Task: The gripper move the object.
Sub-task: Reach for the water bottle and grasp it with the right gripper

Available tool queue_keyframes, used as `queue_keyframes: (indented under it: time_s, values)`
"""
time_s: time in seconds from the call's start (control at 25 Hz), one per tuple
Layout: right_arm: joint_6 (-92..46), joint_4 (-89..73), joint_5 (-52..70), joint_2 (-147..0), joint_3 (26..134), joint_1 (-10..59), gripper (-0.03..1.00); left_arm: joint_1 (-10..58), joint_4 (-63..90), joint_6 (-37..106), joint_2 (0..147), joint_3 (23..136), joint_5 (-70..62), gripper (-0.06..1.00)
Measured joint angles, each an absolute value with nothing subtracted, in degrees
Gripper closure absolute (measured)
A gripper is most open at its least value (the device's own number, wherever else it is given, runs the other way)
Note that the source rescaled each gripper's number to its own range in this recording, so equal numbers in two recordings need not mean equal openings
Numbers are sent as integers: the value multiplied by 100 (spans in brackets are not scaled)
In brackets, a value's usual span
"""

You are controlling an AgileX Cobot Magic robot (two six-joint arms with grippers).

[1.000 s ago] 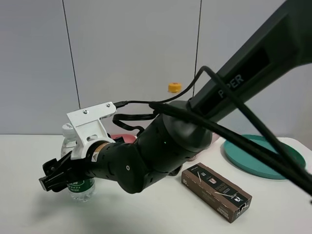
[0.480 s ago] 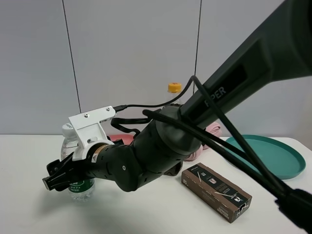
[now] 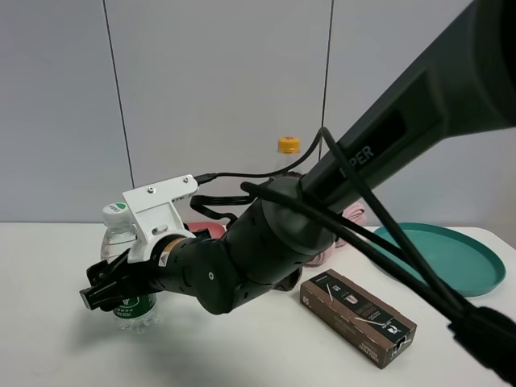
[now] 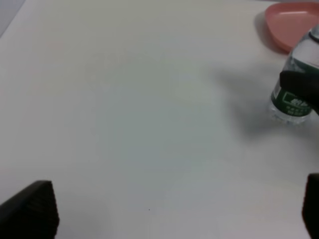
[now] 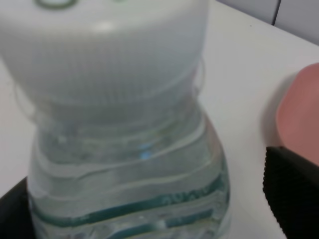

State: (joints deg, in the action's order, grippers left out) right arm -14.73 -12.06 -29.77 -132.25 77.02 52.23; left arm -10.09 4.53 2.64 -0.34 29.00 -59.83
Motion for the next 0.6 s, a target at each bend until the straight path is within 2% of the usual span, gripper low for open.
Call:
queue_keyframes:
  time_s: [0.36,0.44,0.6]
  values:
    - [-1471,-1206,-2986,-13347,7850,5223,38,-1009,453,264,-34,2900,-5983,-6]
    - [-1471,-1206,-2999,-13347,7865,5223,46,-1009,453,259,-34,2900,-5983,-6]
    - [-1460,-1195,-2999,-13347,7865,5223,78,-1009,453,259,-34,2900,-5983,-6]
